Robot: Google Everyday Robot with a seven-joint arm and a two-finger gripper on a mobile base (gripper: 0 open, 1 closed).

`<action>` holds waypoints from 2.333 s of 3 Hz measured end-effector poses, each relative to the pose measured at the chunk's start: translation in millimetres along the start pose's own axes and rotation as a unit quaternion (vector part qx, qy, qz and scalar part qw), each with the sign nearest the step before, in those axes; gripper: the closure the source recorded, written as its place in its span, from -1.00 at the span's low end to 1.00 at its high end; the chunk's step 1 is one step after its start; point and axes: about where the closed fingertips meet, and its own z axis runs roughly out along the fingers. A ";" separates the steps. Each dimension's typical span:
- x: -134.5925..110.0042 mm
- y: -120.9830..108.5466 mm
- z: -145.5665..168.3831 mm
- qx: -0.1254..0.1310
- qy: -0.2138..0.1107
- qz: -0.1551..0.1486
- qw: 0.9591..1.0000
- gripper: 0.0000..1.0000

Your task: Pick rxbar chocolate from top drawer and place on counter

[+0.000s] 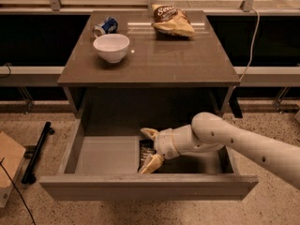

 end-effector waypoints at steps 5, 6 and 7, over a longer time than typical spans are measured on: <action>18.9 -1.6 -7.0 0.039 -0.029 0.029 0.998 1.00; 18.8 -1.6 -7.1 0.039 -0.029 0.029 0.998 1.00; 18.8 -1.6 -7.1 0.039 -0.029 0.029 0.998 1.00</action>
Offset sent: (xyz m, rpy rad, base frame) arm 0.0001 -0.0216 -0.0224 0.0612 0.0144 -0.1234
